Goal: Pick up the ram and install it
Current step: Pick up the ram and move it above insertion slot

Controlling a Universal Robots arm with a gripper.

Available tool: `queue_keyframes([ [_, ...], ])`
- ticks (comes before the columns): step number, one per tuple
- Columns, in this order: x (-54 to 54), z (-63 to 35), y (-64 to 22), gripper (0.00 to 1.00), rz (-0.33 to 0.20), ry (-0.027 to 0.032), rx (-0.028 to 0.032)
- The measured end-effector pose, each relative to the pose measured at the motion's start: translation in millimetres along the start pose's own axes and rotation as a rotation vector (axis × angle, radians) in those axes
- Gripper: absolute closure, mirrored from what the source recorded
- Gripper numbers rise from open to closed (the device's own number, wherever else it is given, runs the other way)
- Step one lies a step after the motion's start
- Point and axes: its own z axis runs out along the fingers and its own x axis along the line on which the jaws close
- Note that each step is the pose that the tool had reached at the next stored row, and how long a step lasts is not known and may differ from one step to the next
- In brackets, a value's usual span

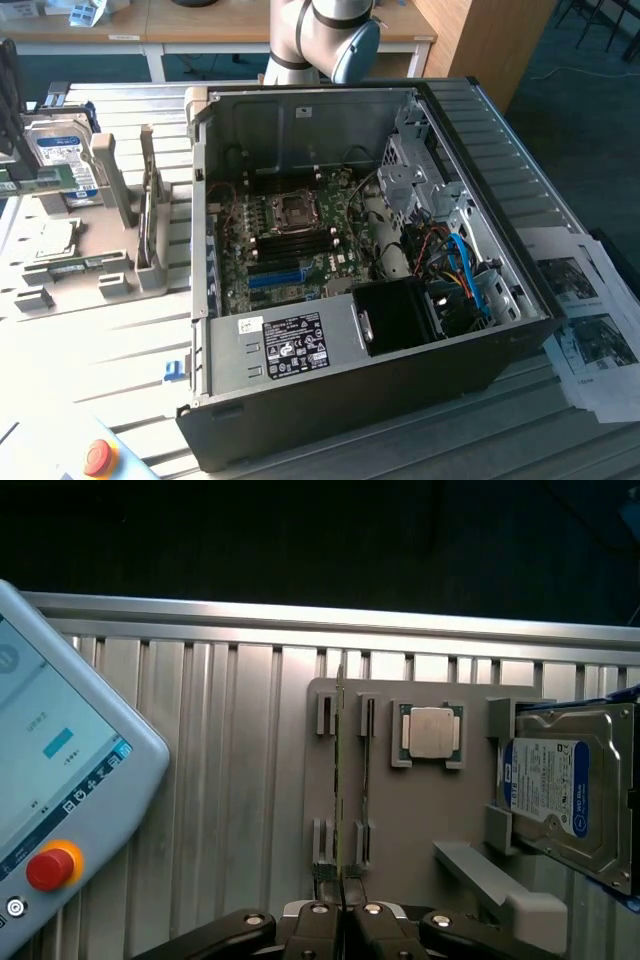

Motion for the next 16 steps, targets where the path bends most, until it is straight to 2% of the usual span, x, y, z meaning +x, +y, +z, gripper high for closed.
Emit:
queue_keyframes([
  [16,-0.3,-20.5,0.3,0.88,0.004,0.0005,0.0001],
])
